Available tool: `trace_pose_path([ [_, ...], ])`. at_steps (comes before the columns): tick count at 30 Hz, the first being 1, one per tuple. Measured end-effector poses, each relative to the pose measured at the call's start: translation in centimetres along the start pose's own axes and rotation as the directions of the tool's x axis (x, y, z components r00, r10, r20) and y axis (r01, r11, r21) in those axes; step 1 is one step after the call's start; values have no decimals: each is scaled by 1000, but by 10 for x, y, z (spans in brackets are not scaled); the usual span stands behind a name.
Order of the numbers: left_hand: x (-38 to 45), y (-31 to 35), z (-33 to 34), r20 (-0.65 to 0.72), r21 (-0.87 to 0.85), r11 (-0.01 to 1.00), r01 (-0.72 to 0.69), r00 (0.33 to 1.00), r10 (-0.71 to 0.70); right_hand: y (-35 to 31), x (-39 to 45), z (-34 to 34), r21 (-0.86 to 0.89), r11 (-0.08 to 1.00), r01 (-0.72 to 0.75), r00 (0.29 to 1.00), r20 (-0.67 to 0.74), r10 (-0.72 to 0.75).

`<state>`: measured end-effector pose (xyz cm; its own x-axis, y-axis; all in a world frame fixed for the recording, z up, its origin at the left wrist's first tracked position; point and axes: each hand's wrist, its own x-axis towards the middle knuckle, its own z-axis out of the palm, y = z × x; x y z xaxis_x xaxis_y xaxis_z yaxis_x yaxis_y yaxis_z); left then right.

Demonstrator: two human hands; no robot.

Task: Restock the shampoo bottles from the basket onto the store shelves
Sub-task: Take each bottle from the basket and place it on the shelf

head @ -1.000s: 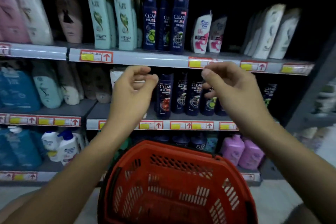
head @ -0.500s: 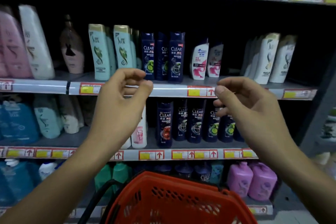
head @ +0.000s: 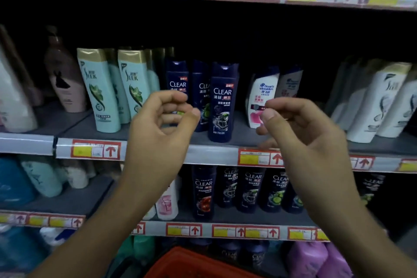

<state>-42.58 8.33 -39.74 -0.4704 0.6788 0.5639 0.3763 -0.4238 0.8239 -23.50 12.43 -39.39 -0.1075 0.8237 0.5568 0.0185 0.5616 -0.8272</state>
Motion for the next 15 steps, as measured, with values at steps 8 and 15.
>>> trace_pose_path([
  [8, 43, 70, -2, 206, 156, 947, 281, 928, -309, -94, 35, -3, -151, 951, -269, 955, 87, 284],
  [15, 75, 188, -49, 325, 242, 834, 496, 768, -552, -230, 38, -37, -255, 839, -481, 849, 103, 518],
])
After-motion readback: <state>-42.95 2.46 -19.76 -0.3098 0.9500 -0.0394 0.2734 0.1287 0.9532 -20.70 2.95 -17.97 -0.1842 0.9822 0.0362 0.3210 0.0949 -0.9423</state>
